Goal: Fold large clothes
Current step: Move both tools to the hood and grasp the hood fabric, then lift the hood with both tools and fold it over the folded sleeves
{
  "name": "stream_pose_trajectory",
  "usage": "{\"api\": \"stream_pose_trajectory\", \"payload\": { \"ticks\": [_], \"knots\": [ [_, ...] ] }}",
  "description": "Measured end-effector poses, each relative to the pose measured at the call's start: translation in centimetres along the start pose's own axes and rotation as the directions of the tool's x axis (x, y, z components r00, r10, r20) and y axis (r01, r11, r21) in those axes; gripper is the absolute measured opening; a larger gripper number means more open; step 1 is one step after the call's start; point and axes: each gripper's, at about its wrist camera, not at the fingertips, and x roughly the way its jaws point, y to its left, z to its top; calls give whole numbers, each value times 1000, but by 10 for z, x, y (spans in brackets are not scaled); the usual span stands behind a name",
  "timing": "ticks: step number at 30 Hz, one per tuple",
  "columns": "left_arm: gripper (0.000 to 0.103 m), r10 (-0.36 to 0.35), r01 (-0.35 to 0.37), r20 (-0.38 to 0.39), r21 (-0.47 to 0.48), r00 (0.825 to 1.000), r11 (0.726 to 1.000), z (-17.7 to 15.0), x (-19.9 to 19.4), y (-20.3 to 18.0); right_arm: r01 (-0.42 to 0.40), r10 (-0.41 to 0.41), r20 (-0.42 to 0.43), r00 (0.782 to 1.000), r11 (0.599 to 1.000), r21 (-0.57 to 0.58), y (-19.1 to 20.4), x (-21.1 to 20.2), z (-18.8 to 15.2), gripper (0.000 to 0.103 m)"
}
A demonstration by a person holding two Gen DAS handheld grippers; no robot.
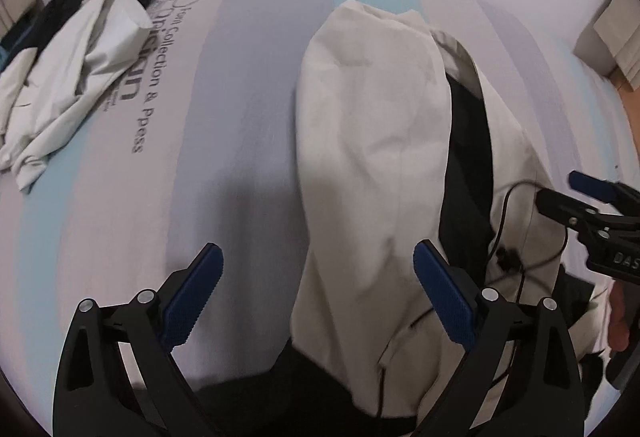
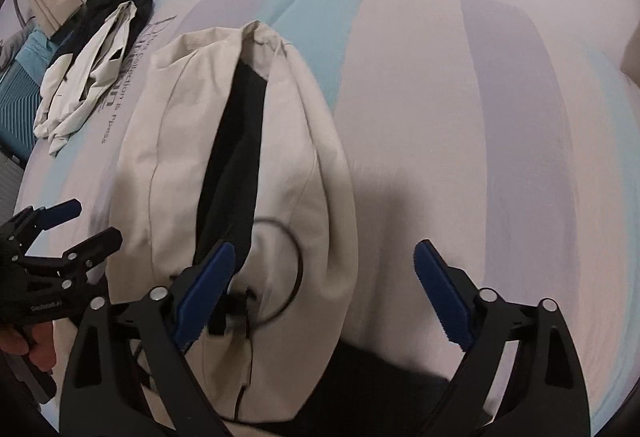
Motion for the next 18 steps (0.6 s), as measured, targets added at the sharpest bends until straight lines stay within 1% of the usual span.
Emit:
{"api": "stream_pose_trajectory", "payload": {
  "ticks": [2, 4, 7, 8, 10, 11, 12, 13, 15, 16, 18],
  "knots": [
    [93, -5, 5, -7, 4, 1000, 1000, 9, 6, -1, -13, 13, -11, 1000, 1000, -9, -1, 5, 9, 85],
    [93, -31, 31, -25, -1, 999, 1000, 18, 13, 0, -16, 15, -30, 999, 1000, -24, -1, 11, 16, 84],
    [93, -54, 53, -47, -17, 997, 998, 30, 21, 4, -69, 69, -70, 995, 998, 3, -7, 21, 27, 84],
    [93, -55, 55, -51, -7, 997, 998, 36, 25, 5, -87, 87, -76, 993, 996, 16, -10, 23, 29, 83],
    [93, -49, 50, -56, 25, 997, 998, 48, 33, 6, -165, 169, -89, 982, 985, 57, -17, 30, 35, 83],
    [93, -59, 61, -57, 39, 997, 997, 52, 37, 6, -216, 223, -92, 970, 973, 80, -22, 34, 38, 83],
    [93, -74, 78, -66, 52, 995, 996, 59, 43, 8, -246, 255, -96, 962, 965, 96, -25, 37, 42, 83],
    [93, -81, 86, -78, 58, 994, 995, 63, 47, 9, -257, 267, -100, 958, 961, 103, -27, 40, 43, 82],
    [93, -97, 103, -88, 63, 991, 993, 72, 54, 13, -283, 295, -119, 948, 953, 106, -28, 47, 49, 77],
    [93, -109, 115, -96, 62, 989, 991, 75, 57, 14, -291, 303, -126, 945, 951, 107, -28, 50, 51, 77],
    [93, -128, 135, -95, 67, 987, 989, 76, 58, 12, -274, 284, -141, 948, 958, 89, -25, 55, 54, 77]
  ]
}}
